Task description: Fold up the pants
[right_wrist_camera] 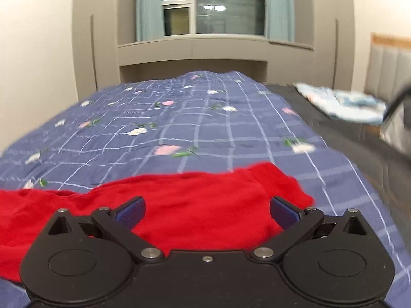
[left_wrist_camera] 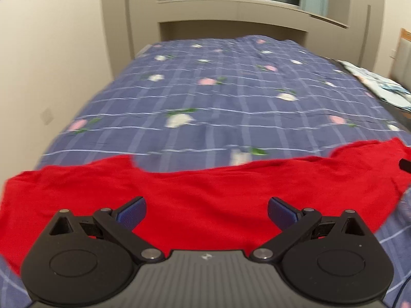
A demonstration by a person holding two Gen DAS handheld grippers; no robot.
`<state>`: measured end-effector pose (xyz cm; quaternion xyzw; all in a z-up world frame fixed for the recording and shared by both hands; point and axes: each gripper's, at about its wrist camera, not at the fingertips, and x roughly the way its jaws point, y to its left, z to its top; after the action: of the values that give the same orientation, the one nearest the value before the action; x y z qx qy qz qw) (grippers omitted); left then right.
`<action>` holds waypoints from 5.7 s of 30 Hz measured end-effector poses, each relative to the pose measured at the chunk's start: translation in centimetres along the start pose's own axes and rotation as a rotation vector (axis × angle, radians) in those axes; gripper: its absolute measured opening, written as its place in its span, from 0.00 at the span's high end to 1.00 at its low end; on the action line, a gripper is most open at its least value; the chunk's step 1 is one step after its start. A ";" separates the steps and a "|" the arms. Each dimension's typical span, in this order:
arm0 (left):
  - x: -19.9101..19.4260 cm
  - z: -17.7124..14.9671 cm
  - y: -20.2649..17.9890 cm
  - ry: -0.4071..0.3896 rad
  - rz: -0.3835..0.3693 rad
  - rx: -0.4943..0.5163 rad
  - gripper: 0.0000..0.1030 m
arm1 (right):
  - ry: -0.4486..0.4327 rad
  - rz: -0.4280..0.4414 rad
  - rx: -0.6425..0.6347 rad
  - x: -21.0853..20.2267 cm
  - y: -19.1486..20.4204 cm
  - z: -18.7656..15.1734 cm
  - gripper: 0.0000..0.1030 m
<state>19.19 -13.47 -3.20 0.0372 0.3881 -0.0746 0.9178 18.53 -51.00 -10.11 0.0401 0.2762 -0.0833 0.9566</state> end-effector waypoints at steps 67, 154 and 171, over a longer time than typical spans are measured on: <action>0.0 -1.1 10.2 0.103 -0.449 -0.609 0.01 | 0.068 0.302 -0.301 -6.8 23.3 -3.3 0.82; 0.1 -3.5 16.3 0.184 -0.304 -0.324 0.87 | 0.095 0.184 -0.247 -4.7 23.6 -2.3 0.01; 2.7 -2.4 15.6 0.199 -0.109 -0.359 0.30 | 0.083 0.022 -0.277 3.2 20.4 1.9 0.01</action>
<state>21.97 1.89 -6.63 -0.1406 0.4855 -0.0498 0.8614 25.86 -31.60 -9.62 -0.0858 0.3240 -0.0323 0.9416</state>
